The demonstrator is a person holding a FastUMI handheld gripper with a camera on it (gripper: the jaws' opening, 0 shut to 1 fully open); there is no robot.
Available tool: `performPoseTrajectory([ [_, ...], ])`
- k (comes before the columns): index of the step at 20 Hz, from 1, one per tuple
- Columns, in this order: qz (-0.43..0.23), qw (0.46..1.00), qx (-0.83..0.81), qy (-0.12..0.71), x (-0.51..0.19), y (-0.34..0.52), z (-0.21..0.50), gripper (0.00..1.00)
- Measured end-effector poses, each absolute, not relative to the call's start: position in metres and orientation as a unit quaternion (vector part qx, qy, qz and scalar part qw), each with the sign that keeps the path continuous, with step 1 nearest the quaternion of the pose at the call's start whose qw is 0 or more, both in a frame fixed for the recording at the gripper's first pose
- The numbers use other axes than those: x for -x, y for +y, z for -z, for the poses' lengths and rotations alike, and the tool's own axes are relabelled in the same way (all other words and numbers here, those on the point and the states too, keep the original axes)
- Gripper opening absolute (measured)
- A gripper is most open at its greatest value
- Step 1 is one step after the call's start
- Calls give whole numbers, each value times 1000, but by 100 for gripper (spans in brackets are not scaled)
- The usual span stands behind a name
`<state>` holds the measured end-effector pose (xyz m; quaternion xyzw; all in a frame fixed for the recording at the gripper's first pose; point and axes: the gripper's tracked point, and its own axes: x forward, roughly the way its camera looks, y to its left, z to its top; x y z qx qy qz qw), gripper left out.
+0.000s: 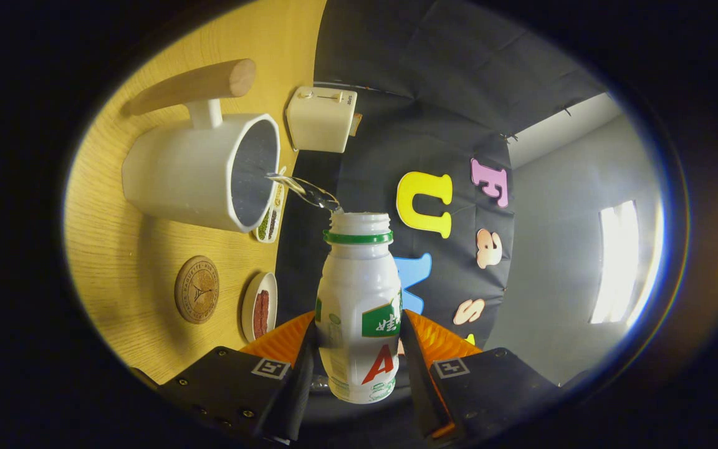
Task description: Take the bottle from table, then pour the juice into the cup, finally place the bottle on the coaster
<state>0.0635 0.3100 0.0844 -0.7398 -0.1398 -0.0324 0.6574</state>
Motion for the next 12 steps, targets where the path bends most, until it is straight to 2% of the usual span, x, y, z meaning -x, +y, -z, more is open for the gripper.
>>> performPoseTrajectory([
  [12,36,653,744,-138,-64,306,-86,69],
])
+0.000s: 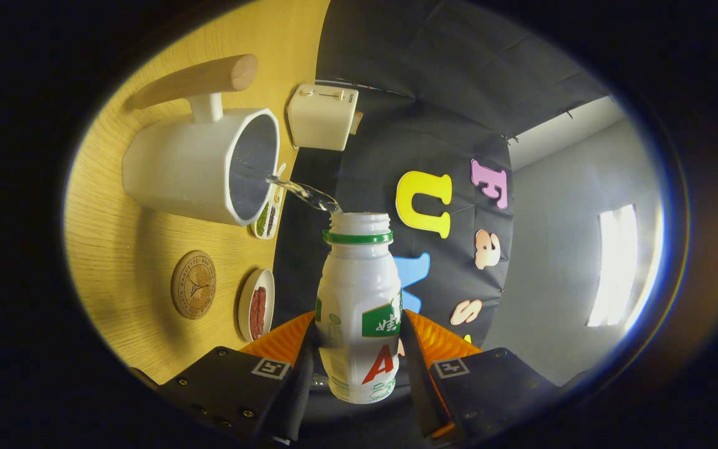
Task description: Take the bottle from table, then pour the juice into the cup, finally place the bottle on the coaster
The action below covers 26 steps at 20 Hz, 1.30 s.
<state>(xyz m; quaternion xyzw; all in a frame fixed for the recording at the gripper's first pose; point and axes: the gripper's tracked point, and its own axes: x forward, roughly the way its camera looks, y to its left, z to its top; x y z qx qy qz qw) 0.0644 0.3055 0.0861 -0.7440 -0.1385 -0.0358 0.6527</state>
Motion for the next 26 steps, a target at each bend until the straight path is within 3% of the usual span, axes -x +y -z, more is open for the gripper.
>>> performPoseTrajectory([
  [26,45,621,768,-148,-61,306,-97,69],
])
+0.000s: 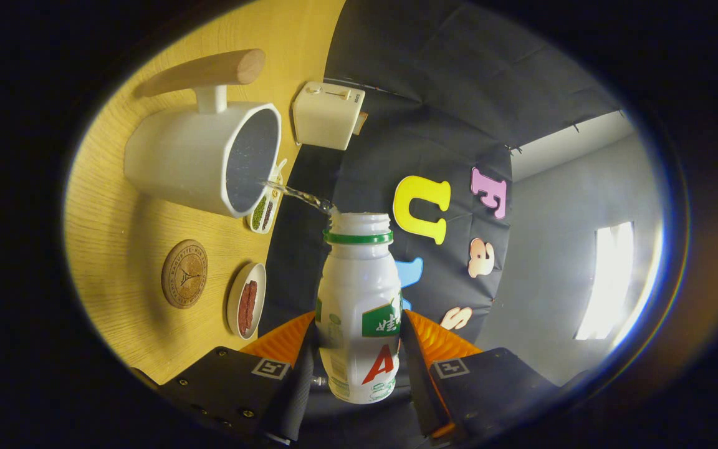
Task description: Take the bottle from table, then pour the juice into the cup, finally place the bottle on the coaster
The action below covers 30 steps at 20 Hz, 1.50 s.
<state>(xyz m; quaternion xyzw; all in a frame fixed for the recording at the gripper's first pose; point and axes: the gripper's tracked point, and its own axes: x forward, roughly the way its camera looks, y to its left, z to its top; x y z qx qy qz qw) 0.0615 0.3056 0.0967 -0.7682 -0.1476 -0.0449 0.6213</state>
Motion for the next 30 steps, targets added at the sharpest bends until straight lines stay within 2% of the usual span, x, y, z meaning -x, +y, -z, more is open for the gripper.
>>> performPoseTrajectory([
  [18,44,607,780,-143,-63,303,-92,69],
  [30,57,565,805,-171,-60,316,-96,69],
])
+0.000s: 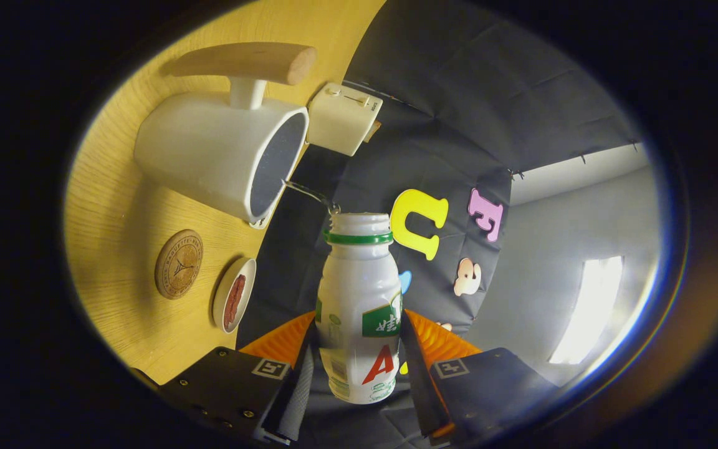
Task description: Take the bottle from table, then pour the juice into the cup, finally place the bottle on the coaster
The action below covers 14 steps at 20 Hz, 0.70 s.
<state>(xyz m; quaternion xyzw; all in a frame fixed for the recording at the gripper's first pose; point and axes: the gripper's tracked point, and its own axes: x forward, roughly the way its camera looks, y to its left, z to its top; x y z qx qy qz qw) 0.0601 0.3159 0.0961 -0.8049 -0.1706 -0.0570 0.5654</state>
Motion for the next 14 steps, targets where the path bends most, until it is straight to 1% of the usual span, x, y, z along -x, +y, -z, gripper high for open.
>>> performPoseTrajectory([
  [5,58,553,813,-174,-60,316,-93,69],
  [14,58,511,836,-192,-57,321,-88,69],
])
